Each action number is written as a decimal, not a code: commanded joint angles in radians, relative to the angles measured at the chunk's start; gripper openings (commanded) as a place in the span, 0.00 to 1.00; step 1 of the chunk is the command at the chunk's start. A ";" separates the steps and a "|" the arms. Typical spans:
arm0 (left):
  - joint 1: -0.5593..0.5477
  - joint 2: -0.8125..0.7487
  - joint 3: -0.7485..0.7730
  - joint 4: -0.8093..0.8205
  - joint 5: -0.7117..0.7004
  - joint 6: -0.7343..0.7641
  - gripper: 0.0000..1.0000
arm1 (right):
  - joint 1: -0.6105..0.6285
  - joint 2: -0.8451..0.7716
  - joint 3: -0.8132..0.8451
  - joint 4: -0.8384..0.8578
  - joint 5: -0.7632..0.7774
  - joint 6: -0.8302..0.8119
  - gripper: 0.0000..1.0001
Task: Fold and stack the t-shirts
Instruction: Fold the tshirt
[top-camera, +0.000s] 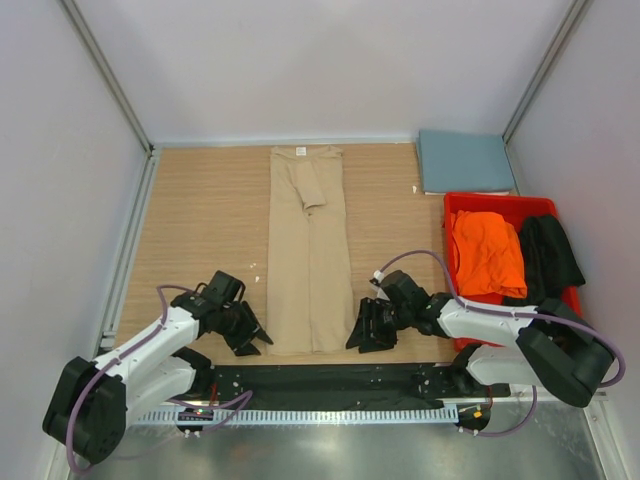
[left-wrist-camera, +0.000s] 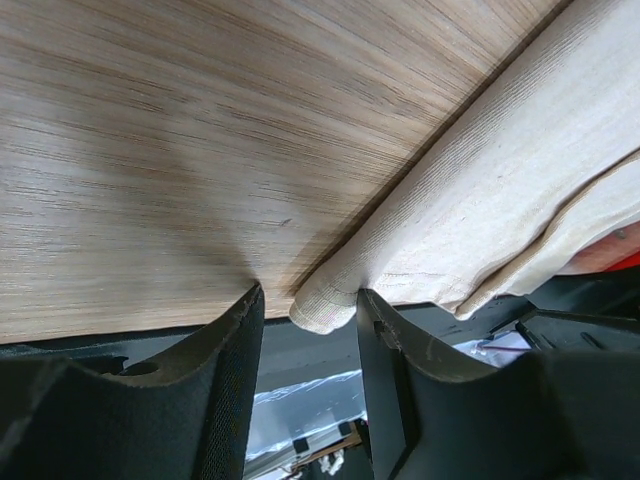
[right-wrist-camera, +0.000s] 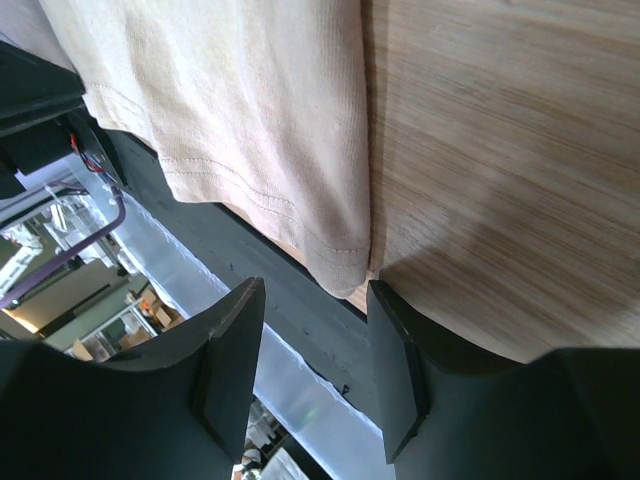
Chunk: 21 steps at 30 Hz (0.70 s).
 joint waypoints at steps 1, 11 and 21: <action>-0.007 0.009 -0.019 0.012 -0.025 0.032 0.44 | 0.003 0.024 -0.031 -0.026 0.063 0.032 0.51; -0.009 0.023 -0.047 0.029 -0.022 0.048 0.32 | 0.003 0.032 -0.027 -0.008 0.100 0.093 0.48; -0.009 0.024 -0.045 0.066 0.005 0.049 0.32 | 0.005 0.038 -0.027 -0.039 0.123 0.085 0.45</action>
